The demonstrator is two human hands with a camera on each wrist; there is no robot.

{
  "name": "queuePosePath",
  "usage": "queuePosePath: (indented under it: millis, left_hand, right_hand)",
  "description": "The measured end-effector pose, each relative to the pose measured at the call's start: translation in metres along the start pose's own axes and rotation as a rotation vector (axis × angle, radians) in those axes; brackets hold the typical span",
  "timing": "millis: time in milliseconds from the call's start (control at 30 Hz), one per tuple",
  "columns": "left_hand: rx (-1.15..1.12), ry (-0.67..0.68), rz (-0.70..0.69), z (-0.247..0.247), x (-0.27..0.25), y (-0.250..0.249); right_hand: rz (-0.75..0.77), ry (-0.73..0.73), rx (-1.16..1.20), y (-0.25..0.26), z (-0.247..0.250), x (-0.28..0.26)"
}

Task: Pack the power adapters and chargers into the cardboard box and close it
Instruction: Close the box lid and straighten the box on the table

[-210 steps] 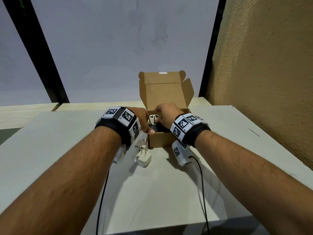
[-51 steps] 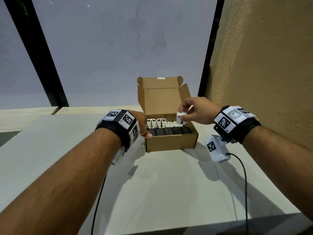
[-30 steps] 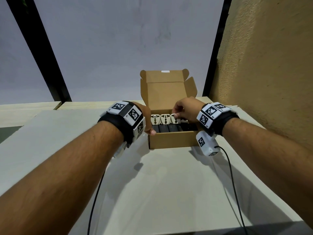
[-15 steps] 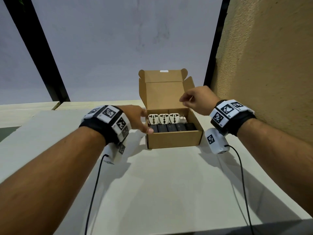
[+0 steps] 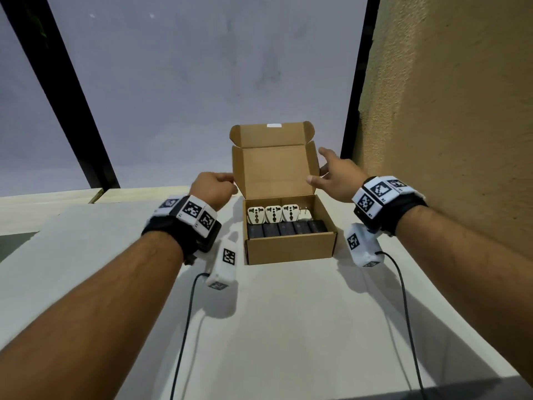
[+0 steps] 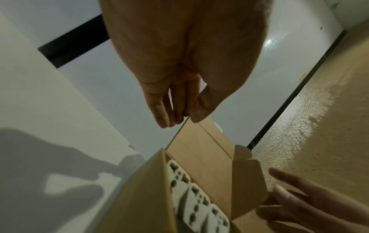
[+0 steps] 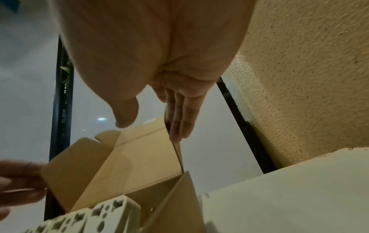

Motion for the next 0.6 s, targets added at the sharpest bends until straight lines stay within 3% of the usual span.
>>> queuePosePath:
  millis: [133,400,600]
  left_hand:
    - [-0.089,0.007,-0.004,-0.009,-0.01,0.004]
    - [-0.205,-0.093,0.003,0.005,-0.022,0.016]
    - [-0.314,0.063,0.043,-0.016,-0.032,0.01]
  right_hand:
    - [-0.011,-0.021,0.046,-0.001,0.001,-0.013]
    - [0.045,0.099,0.082,-0.012,-0.006,-0.038]
    - [0.057,0.105,0.128,-0.022,-0.005,-0.044]
Point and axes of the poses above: each hand's wrist, its own x-axis towards the middle knuckle, its own z-axis out of the back of the hand, y = z × x, the point moved 8 cm from there along x, towards the middle knuckle, and after that the axes turned 12 degrees about -x, right-handed, at the moved point
